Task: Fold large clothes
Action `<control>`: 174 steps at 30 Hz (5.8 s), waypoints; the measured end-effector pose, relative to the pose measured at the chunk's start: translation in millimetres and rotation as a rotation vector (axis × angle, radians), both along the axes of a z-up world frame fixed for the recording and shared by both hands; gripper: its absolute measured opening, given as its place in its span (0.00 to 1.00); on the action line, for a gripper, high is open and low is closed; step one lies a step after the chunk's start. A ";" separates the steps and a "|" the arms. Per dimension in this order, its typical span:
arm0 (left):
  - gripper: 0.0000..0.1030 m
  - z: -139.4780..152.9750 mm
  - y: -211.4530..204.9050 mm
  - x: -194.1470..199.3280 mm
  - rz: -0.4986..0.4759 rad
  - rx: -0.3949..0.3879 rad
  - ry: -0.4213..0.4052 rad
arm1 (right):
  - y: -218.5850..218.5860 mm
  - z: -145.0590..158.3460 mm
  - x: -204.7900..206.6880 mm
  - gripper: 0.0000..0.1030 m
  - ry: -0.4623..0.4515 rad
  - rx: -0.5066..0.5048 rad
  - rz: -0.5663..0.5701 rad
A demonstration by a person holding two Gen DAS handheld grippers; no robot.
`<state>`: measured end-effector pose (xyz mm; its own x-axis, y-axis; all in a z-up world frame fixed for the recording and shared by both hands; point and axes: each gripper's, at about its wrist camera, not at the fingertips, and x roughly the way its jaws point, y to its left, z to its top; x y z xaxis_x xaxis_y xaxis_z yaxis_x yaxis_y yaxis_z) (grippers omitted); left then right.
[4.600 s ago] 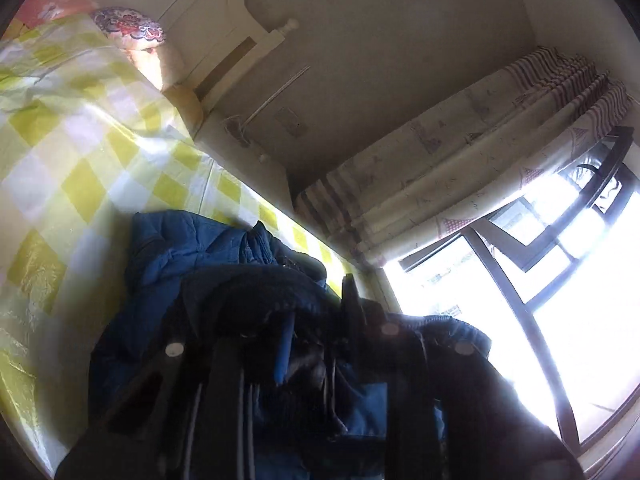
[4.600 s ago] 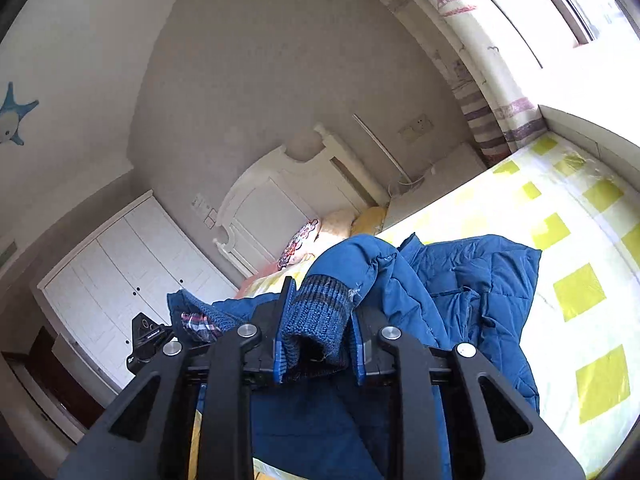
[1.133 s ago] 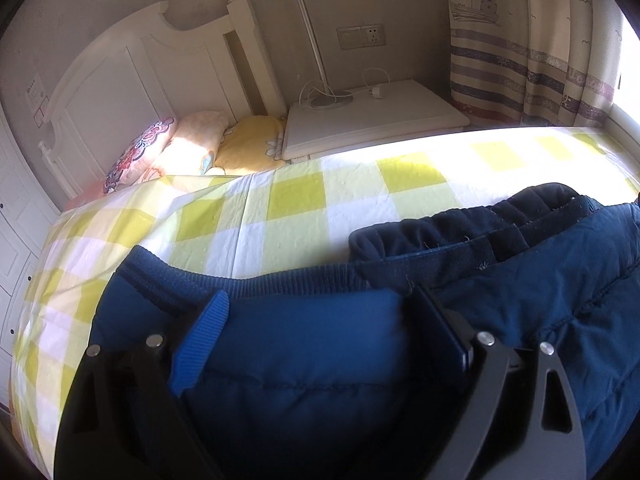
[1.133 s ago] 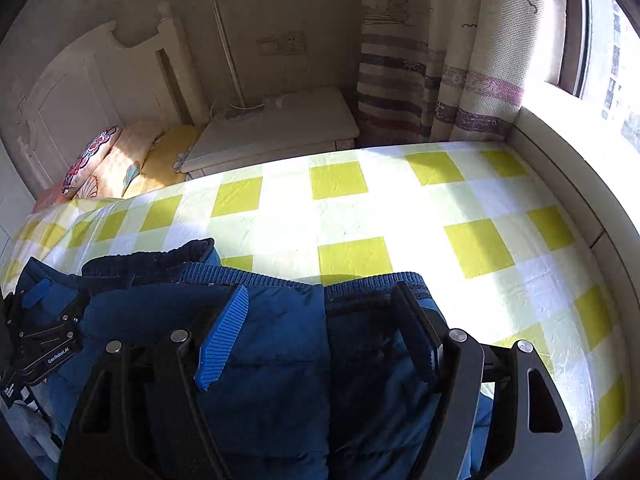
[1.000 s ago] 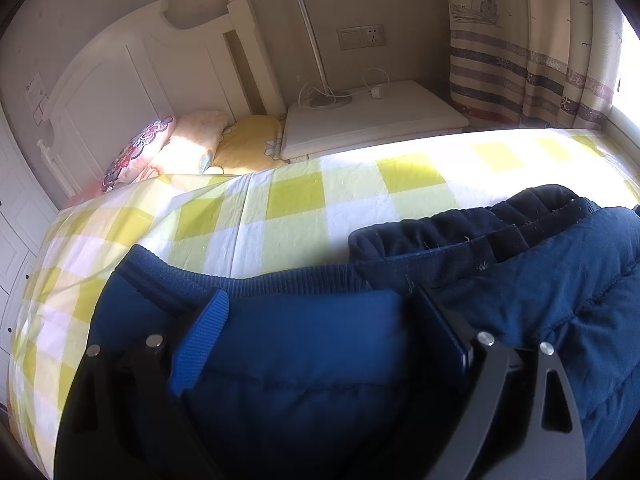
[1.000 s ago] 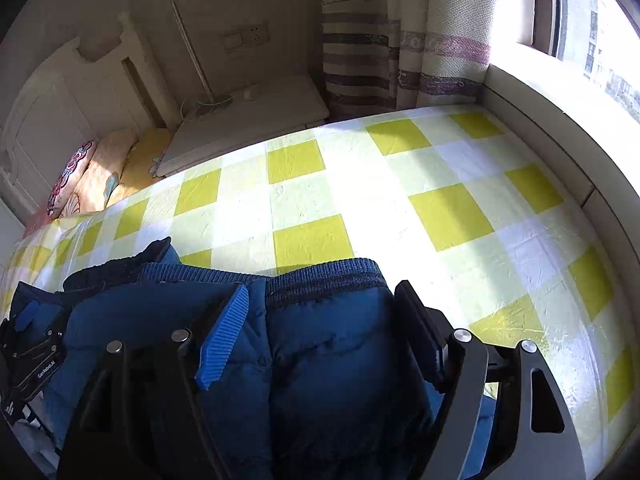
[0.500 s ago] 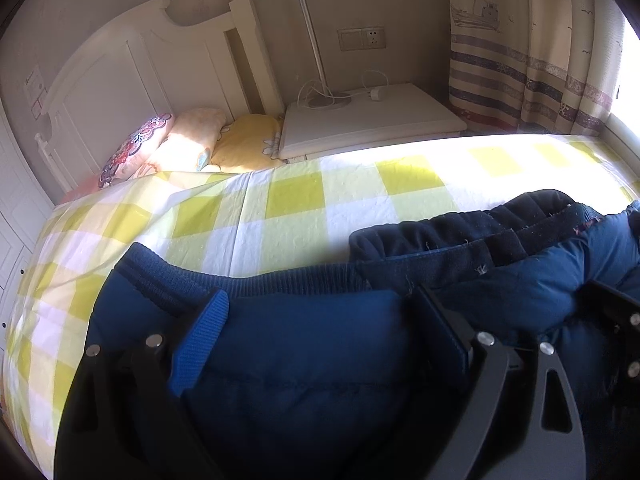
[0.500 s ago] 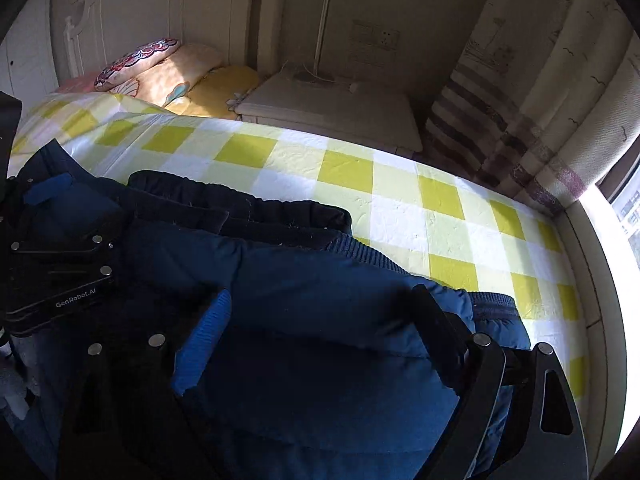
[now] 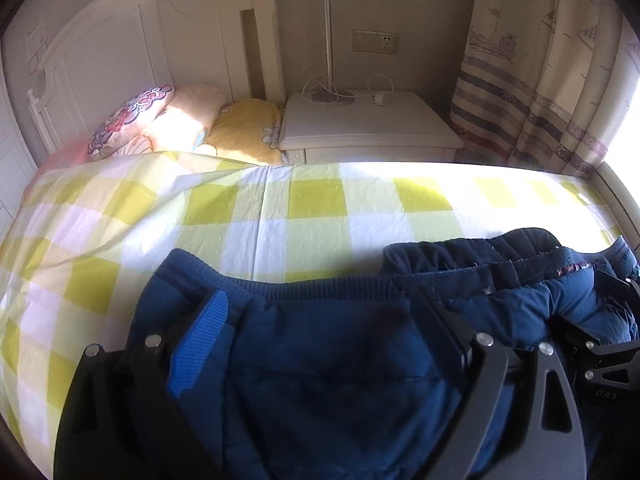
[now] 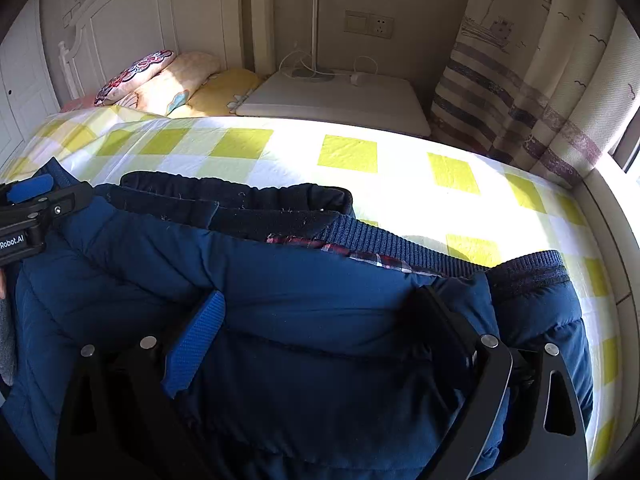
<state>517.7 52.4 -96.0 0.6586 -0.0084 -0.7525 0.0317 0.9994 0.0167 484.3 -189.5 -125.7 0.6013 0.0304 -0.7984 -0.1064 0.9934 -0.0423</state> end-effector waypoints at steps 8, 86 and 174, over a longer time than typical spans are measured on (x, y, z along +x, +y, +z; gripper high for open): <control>0.85 -28.2 44.6 10.5 0.032 -0.183 0.079 | -6.7 -1.3 3.5 0.88 0.003 0.067 -0.004; 0.98 -31.7 -4.7 -251.5 0.003 0.065 -0.139 | 17.4 5.2 -261.7 0.94 -0.170 -0.055 0.144; 0.97 -20.6 131.6 -220.3 -0.228 -1.018 0.070 | 183.4 23.6 -330.9 0.41 -0.551 -0.639 0.451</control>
